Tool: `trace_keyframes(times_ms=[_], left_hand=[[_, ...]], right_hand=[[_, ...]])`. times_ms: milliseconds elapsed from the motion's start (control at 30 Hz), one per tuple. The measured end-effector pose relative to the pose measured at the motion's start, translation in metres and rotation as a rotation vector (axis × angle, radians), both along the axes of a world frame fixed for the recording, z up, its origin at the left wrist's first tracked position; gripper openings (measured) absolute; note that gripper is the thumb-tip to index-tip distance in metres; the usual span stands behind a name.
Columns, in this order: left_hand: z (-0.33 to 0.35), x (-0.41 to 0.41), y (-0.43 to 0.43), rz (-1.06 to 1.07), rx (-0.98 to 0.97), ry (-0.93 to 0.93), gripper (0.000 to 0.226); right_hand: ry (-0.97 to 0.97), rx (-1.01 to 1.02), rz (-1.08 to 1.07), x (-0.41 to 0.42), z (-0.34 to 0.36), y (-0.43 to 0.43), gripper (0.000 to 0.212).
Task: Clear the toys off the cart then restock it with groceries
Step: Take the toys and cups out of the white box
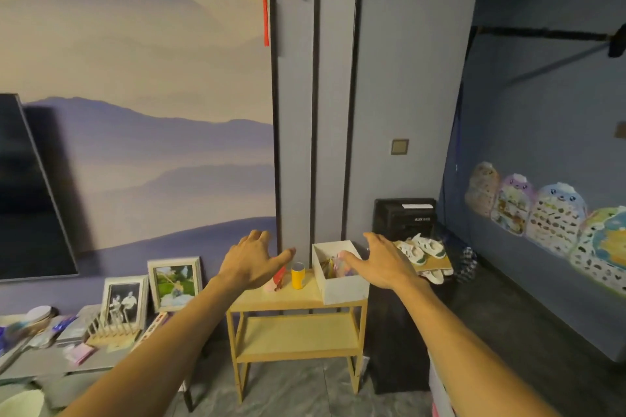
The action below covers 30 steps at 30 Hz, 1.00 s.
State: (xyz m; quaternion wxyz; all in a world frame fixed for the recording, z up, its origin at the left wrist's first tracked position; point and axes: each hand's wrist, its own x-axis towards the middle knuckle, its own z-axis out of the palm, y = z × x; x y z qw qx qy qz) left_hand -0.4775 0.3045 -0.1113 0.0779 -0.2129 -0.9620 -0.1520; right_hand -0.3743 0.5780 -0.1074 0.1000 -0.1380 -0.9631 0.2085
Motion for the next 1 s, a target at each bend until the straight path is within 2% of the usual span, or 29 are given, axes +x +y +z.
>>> trace_keyframes(times_ms=[100,333,367,467,533,700,833,1000], left_hand=[[-0.010,-0.052,0.031,0.021,0.002,-0.024,0.104],[-0.036,-0.161,0.102,0.080,0.062,-0.098,0.139],[-0.040,-0.174,0.113,0.087,0.063,-0.113,0.135],[-0.056,-0.214,0.144,0.075,0.034,-0.165,0.104],[-0.070,-0.241,0.163,0.062,0.023,-0.205,0.094],[-0.109,-0.314,0.204,0.021,-0.023,-0.307,0.099],[-0.143,-0.379,0.232,-0.032,-0.033,-0.364,0.093],[-0.190,-0.466,0.261,-0.061,-0.081,-0.466,0.103]], right_hand=[[-0.022,0.031,0.018,-0.056,-0.015,0.033,0.089],[-0.084,0.031,0.048,-0.177,-0.047,0.108,0.088],[-0.093,0.028,0.050,-0.193,-0.052,0.118,0.087],[-0.121,0.008,0.056,-0.234,-0.070,0.142,0.080],[-0.140,-0.013,0.055,-0.259,-0.084,0.155,0.074],[-0.185,-0.048,0.032,-0.327,-0.119,0.186,0.071],[-0.241,-0.075,-0.001,-0.390,-0.151,0.203,0.071],[-0.342,-0.138,-0.046,-0.469,-0.203,0.224,0.090]])
